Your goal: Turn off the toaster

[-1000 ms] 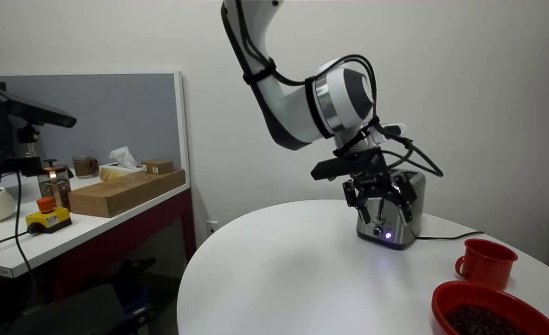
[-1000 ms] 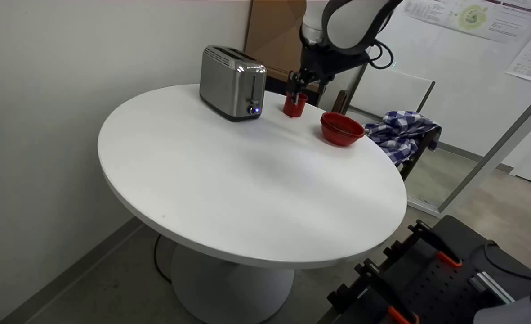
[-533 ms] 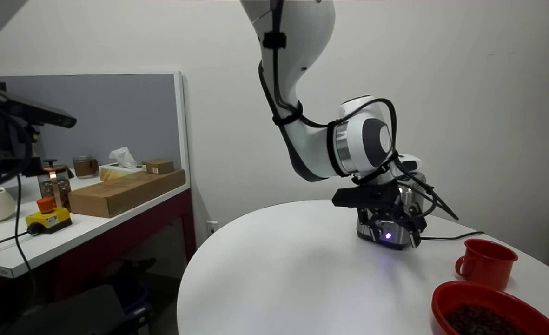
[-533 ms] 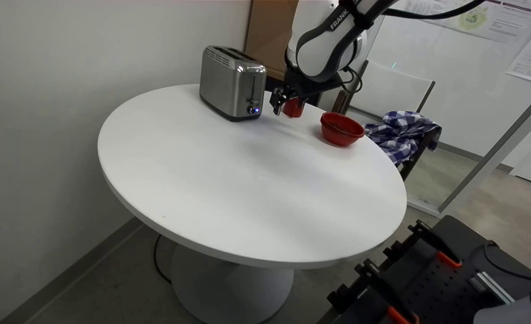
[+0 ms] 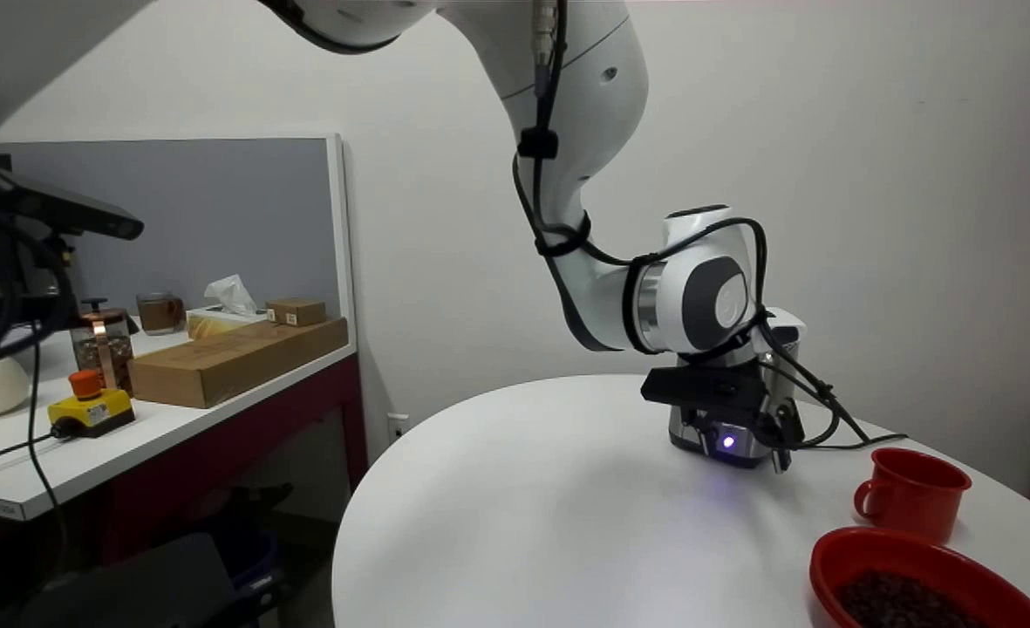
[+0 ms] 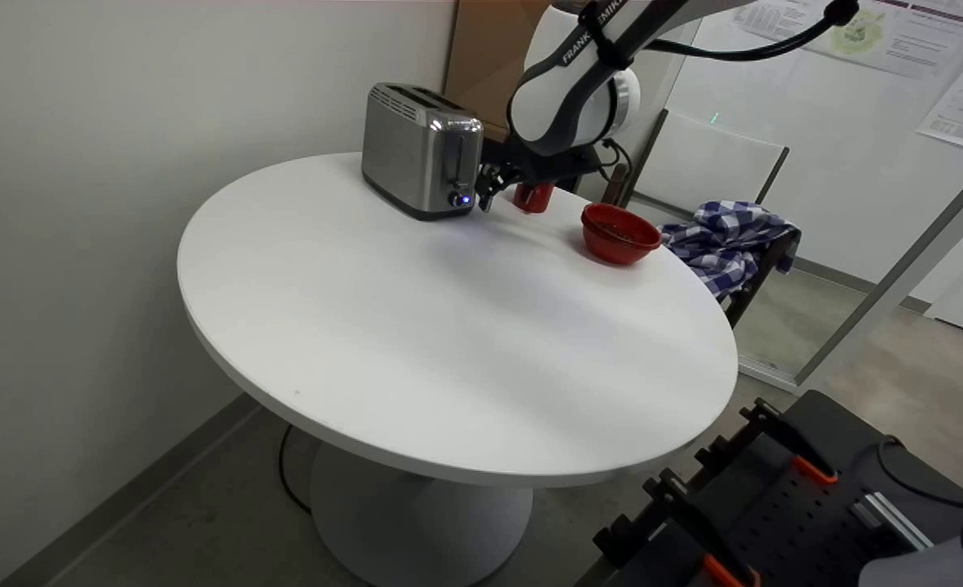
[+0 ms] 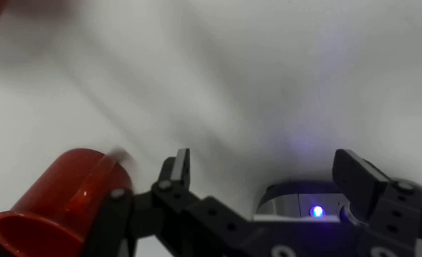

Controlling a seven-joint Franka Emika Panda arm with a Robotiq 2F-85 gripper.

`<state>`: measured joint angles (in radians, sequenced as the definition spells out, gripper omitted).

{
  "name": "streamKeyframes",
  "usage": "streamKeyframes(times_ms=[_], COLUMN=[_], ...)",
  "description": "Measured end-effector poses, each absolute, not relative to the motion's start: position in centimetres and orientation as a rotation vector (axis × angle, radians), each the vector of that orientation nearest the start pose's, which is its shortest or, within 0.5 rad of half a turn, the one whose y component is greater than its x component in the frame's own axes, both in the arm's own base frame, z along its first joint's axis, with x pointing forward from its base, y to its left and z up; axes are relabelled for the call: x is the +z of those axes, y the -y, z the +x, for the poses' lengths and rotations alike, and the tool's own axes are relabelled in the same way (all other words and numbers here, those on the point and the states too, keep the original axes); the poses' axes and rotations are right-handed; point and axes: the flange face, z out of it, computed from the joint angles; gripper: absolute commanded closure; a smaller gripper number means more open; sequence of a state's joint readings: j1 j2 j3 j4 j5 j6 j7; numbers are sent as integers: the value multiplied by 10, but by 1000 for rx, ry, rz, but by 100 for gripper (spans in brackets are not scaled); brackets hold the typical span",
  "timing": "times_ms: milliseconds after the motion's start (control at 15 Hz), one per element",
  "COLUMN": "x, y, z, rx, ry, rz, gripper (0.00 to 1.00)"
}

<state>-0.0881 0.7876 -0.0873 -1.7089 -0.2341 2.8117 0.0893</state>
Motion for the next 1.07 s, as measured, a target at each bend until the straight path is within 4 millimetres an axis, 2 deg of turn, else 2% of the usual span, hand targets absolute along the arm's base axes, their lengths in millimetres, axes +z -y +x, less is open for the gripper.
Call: streamKeyframes(times_ms=[533, 800, 1067], x=[153, 144, 143], y=[113, 110, 106], z=[695, 696, 700], rx=[-648, -696, -770], ry=[-8, 13, 22], rz=[-3264, -3251, -3227], gripper=[0, 0, 0])
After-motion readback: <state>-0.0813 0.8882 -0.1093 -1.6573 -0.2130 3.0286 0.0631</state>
